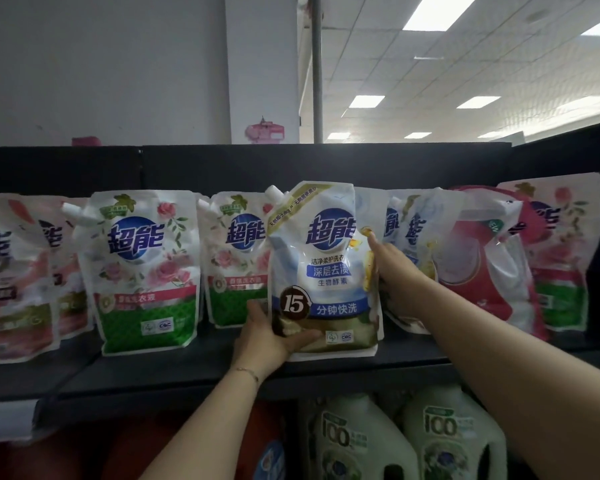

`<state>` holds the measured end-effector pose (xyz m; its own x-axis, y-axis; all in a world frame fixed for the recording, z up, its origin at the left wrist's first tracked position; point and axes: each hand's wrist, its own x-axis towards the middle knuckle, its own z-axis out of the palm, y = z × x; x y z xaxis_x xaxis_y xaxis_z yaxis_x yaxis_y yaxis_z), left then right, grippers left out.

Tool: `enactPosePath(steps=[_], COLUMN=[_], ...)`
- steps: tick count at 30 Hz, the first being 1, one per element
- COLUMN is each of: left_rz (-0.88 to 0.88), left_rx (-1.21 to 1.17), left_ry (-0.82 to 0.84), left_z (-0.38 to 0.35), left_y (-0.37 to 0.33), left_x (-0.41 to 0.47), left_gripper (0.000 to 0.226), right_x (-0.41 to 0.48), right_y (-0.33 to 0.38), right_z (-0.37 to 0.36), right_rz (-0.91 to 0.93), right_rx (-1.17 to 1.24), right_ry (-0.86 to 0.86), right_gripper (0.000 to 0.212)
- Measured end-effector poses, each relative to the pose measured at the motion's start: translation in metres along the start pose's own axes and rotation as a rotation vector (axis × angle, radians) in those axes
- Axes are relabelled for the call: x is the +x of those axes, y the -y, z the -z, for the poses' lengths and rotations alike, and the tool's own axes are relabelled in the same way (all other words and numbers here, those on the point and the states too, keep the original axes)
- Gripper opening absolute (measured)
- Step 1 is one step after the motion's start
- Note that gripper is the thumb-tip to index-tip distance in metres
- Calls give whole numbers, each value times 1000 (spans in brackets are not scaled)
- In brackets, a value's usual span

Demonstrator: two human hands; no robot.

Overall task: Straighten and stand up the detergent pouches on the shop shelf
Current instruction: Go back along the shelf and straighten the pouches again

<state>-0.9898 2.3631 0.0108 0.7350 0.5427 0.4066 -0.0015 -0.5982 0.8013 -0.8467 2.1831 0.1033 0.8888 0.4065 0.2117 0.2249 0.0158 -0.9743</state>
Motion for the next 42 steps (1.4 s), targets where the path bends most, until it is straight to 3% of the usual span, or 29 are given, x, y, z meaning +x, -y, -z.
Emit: enactPosePath(steps=[3, 9, 14, 19, 23, 26, 28, 32, 38, 42], left_rz=[-19, -13, 18, 28, 42, 113, 139, 103, 140, 133], left_rx=[-59, -71, -70, -79, -91, -236, -315, -500, -751, -752], left_ry=[32, 39, 37, 7, 63, 185, 218, 134, -101, -203], left_z=[1, 0, 0, 0, 2, 16, 27, 34, 33, 41], left_y=[2, 5, -1, -6, -6, -10, -15, -40, -78, -84], left_x=[0, 1, -3, -6, -7, -5, -2, 16, 47, 56], left_gripper=[101, 96, 96, 81, 96, 108, 100, 58, 25, 16], right_x=[-4, 6, -1, -13, -18, -16, -15, -14, -10, -5], right_y=[22, 27, 22, 11, 6, 8, 8, 13, 16, 22], right_z=[-8, -4, -2, -2, -4, -5, -6, -8, -6, -1], right_rz=[7, -4, 33, 67, 55, 74, 93, 49, 81, 136], right_rx=[54, 191, 253, 347, 439, 400, 367, 367, 244, 115], right_ry=[-85, -234, -330, -398, -389, -381, -376, -296, -268, -290], right_gripper=[56, 7, 14, 11, 15, 13, 12, 13, 10, 12])
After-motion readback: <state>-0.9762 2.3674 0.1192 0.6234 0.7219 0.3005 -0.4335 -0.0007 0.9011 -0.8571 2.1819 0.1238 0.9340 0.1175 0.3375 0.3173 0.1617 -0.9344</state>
